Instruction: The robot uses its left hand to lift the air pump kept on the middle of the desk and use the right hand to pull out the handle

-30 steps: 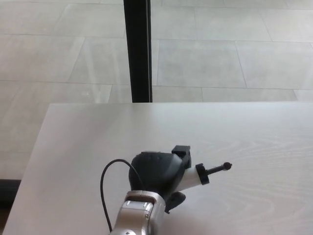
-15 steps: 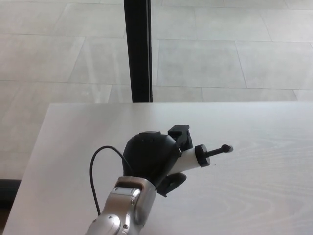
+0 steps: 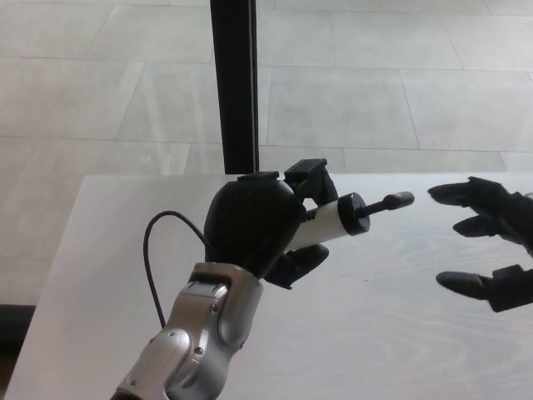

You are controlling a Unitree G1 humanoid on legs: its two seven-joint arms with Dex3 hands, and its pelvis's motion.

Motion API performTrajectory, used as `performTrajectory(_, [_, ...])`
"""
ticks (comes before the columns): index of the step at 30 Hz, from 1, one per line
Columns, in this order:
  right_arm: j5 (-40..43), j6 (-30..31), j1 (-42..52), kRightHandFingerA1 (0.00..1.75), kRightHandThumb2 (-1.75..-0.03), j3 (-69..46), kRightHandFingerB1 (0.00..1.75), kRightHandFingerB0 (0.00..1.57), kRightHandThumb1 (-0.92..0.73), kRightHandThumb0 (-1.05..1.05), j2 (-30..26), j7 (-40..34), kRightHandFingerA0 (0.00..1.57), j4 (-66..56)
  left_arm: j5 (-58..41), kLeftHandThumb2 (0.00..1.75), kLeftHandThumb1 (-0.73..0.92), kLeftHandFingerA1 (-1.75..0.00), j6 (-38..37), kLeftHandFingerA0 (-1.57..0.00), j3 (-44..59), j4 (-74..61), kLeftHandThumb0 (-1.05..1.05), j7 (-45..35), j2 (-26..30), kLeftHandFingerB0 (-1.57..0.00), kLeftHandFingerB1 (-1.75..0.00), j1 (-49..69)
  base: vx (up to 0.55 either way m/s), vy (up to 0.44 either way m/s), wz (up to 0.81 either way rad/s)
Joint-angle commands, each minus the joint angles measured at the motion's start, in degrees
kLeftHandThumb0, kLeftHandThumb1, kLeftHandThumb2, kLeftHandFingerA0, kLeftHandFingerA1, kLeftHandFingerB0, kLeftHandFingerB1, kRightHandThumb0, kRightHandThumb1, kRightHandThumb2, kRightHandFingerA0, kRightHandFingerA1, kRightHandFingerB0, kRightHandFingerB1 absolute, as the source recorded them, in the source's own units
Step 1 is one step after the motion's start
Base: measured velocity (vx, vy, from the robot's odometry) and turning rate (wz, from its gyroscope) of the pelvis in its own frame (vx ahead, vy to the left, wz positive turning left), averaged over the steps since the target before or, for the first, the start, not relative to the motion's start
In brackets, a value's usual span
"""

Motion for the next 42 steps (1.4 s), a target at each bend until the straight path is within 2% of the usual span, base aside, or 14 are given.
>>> performTrajectory(1, [-13.9,-4.5,-3.3,0.5,-0.57,7.4,0.31,0.19,-0.5,-0.51,-2.1,3.7,0.18,-1.1,-3.7,1.09,0.51,-1.75,-7.5,-0.86,1.0,-0.6,-0.13,5.4,-0.3,-0.7,-1.62,-0.7,0.0,0.0,0.0])
performTrajectory(2, [-14.4,-4.7,-3.7,0.54,-0.72,7.8,0.41,0.12,-0.38,-0.57,-1.9,3.3,0.13,-0.6,-3.7,1.11,0.51,-1.75,-7.2,-0.85,0.9,-1.1,-0.14,5.1,-0.4,-0.69,-1.61,-0.3,0.0,0.0,0.0])
performTrajectory(4, [-15.9,-6.3,-5.1,0.55,-0.73,8.4,0.42,0.06,-0.39,-0.59,-1.5,1.6,0.12,1.3,-3.5,1.04,0.54,-1.72,-7.3,-0.86,0.1,-1.5,-0.1,4.4,-0.3,-0.74,-1.42,0.6,0.0,0.0,0.0])
performTrajectory(10, [-17.7,-7.5,-7.4,0.61,-0.83,6.9,0.44,0.16,-0.47,-0.59,-0.4,-2.6,0.31,2.4,-1.3,1.07,0.54,-1.75,-6.9,-0.81,-2.1,-0.9,-0.14,4.5,0.8,-0.7,-1.58,3.2,0.0,0.0,0.0])
performTrajectory(11, [-18.6,-7.2,-7.7,0.6,-0.58,6.5,0.34,0.26,-0.62,-0.53,0.0,-4.0,0.41,2.5,-1.1,1.09,0.55,-1.75,-5.2,-0.85,-2.4,-1.7,-0.16,3.0,0.5,-0.68,-1.61,3.7,0.0,0.0,0.0])
performTrajectory(12, [-20.5,-8.8,-7.8,0.68,-0.6,6.4,0.37,0.31,-0.64,-0.54,0.2,-7.1,0.52,3.1,-1.2,1.04,0.57,-1.75,-4.0,-0.89,-2.7,-2.7,-0.17,0.9,0.6,-0.76,-1.25,4.0,0.0,0.0,0.0])
performTrajectory(13, [-20.6,-8.9,-7.8,0.68,-0.6,6.3,0.37,0.31,-0.64,-0.54,0.3,-7.1,0.52,3.2,-1.2,1.04,0.57,-1.75,-3.9,-0.89,-2.8,-2.8,-0.17,0.9,0.6,-0.76,-1.25,4.0,0.0,0.0,0.0])
performTrajectory(14, [-21.8,-7.3,-7.7,0.74,-0.89,6.3,0.5,0.25,-0.51,-0.56,0.4,-7.4,0.55,2.2,-0.9,1.06,0.56,-1.75,-3.9,-0.9,-3.1,-2.5,-0.17,0.8,0.9,-0.75,-1.34,4.0,0.0,0.0,0.0])
performTrajectory(15, [-23.0,-6.3,-7.9,0.73,-0.59,6.3,0.39,0.34,-0.64,-0.47,0.0,-7.5,0.65,1.4,0.4,1.14,0.5,-1.65,-4.4,-0.88,-3.8,-2.0,-0.15,1.3,2.0,-0.77,-1.39,4.1,0.0,0.0,0.0])
performTrajectory(16, [-23.6,-5.7,-7.9,0.74,-0.58,6.2,0.38,0.36,-0.61,-0.44,-0.1,-7.6,0.68,1.1,1.2,1.11,0.52,-1.75,-4.4,-0.84,-4.2,-1.7,-0.15,1.9,2.6,-0.72,-1.58,4.3,0.0,0.0,0.0])
performTrajectory(26, [-25.6,-5.4,-7.5,0.73,-0.57,2.8,0.39,0.42,-0.61,-0.4,0.5,-8.5,0.73,1.1,-0.3,1.39,0.4,-1.75,-6.4,-0.85,-3.4,3.8,-0.16,5.4,5.2,-0.73,-1.62,3.8,0.0,0.0,0.0])
performTrajectory(33, [-26.1,-8.3,-4.5,0.87,-0.58,1.8,0.41,0.47,-0.63,-0.36,2.2,-8.0,0.8,-1.3,0.4,1.3,0.43,-1.75,-5.1,-0.91,-3.2,3.7,-0.17,6.0,4.7,-0.77,-1.63,1.9,0.0,0.0,0.0])
performTrajectory(36, [-26.5,-10.8,-3.5,0.97,-0.58,2.0,0.45,0.48,-0.62,-0.35,3.2,-8.5,0.81,-1.3,0.4,1.11,0.53,-1.75,-4.9,-0.88,-3.0,4.6,-0.17,6.6,4.6,-0.7,-1.61,0.7,0.0,0.0,0.0])
performTrajectory(42, [-27.5,-10.9,-3.0,0.81,-0.57,2.4,0.43,0.45,-0.58,-0.35,3.5,-6.1,0.83,-2.1,-0.6,0.99,0.6,-1.75,-4.1,-0.8,-2.4,4.6,-0.19,5.9,3.8,-0.66,-1.55,0.1,0.0,0.0,0.0])
